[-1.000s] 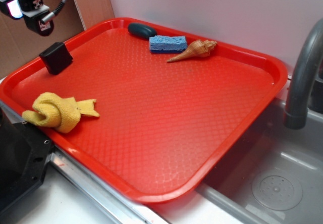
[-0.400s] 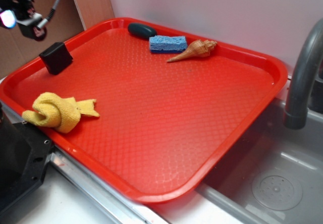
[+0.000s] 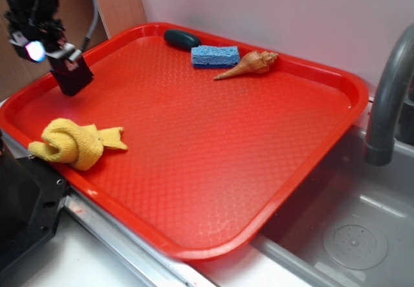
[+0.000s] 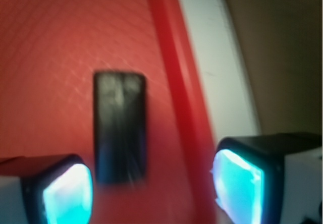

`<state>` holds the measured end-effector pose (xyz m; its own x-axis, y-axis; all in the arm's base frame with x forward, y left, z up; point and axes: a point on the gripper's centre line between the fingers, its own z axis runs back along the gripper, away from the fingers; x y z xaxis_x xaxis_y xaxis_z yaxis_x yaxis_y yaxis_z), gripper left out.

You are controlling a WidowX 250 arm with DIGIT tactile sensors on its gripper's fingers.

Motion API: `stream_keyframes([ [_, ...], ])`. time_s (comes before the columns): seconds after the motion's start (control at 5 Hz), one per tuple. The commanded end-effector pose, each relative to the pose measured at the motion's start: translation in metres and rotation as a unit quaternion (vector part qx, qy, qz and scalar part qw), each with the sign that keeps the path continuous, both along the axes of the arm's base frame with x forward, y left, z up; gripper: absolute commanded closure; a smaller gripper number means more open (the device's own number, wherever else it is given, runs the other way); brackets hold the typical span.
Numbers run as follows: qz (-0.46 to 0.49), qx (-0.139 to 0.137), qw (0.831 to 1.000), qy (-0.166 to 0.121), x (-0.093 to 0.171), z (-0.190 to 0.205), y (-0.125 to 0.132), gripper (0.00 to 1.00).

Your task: Grab the black box.

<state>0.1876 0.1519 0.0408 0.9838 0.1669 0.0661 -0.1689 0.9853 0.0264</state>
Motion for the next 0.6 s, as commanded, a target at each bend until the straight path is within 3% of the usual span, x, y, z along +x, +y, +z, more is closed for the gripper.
stream_keyframes([
  [0.0,-0.009,0.005,1.0,0.024,0.012,-0.019,-0.003,0.64],
  [0.2,-0.019,-0.008,0.999,0.027,0.012,-0.009,-0.014,1.0],
  [0.4,-0.05,-0.019,0.998,0.021,0.007,0.02,-0.032,1.0],
])
